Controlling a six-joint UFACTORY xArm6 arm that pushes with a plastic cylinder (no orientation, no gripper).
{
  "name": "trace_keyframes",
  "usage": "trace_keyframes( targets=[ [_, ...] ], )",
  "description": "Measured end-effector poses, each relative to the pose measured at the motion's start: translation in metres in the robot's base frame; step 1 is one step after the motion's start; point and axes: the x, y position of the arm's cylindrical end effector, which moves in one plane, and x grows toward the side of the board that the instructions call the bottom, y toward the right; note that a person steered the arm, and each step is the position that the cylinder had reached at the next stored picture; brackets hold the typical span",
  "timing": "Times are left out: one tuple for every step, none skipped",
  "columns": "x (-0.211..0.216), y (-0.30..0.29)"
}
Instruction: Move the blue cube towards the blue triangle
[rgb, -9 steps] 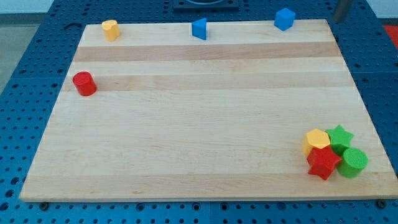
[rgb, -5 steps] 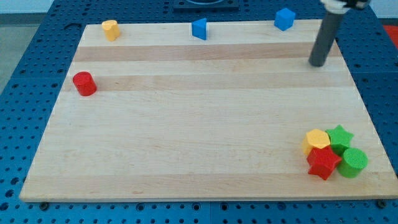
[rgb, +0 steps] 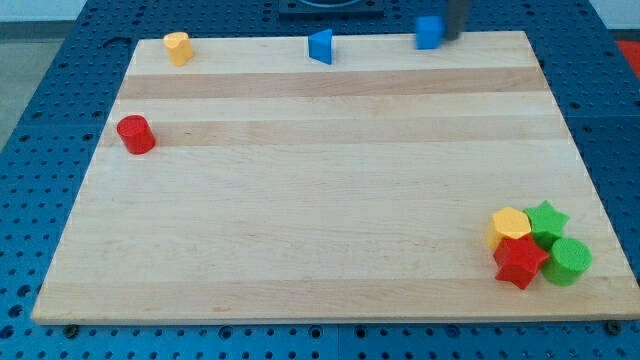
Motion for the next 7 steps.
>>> trace_keyframes(
  targets=[
    [0.098,-0.077],
    [0.115,-0.066],
    [0.068,0.007],
    [-0.005,0.074],
    [-0.020,0.082],
    [-0.021,0.077],
    [-0.021,0.077]
  ],
)
